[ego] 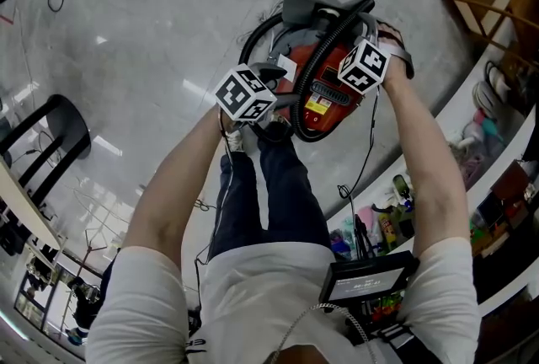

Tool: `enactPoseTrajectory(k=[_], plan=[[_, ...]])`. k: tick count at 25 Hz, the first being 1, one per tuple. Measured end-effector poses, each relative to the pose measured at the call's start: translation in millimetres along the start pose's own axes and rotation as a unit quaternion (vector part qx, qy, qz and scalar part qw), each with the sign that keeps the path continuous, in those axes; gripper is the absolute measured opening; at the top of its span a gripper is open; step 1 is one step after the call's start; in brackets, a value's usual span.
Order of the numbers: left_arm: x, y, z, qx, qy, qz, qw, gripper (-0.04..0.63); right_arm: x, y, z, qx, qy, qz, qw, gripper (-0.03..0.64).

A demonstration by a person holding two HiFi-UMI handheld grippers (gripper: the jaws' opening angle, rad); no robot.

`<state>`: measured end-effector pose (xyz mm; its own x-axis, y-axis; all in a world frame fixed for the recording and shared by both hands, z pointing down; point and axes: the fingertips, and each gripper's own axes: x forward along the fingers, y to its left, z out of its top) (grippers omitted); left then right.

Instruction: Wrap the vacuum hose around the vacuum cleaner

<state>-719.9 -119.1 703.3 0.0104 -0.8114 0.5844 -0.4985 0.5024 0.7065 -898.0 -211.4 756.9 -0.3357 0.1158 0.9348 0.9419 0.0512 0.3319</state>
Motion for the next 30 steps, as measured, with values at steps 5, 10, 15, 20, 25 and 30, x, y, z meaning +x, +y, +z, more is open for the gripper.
enactPoseTrajectory(k=[5,10,15,20,25,30], plan=[[-6,5,0,0.006,0.001,0.015,0.9999,0.247,-8,0,-7,0.021,0.0,-0.002,1.0,0.242],[-11,13,2,0.004,-0.005,0.045,0.999,0.247,-20,8,-23,0.059,0.004,0.002,0.998,0.242],[-17,10,10,0.01,-0.013,0.064,0.9978,0.247,-41,13,-35,0.155,-0.007,0.01,0.988,0.242],[-26,4,17,0.013,-0.041,0.096,0.9944,0.247,-80,36,-46,0.271,-0.04,0.029,0.961,0.241],[-33,-19,11,0.017,-0.057,0.112,0.9919,0.245,-133,74,-50,0.387,-0.073,0.052,0.918,0.217],[-49,-64,-5,0.02,-0.073,0.11,0.991,0.236,-201,123,-56,0.502,-0.093,0.06,0.858,0.152]])
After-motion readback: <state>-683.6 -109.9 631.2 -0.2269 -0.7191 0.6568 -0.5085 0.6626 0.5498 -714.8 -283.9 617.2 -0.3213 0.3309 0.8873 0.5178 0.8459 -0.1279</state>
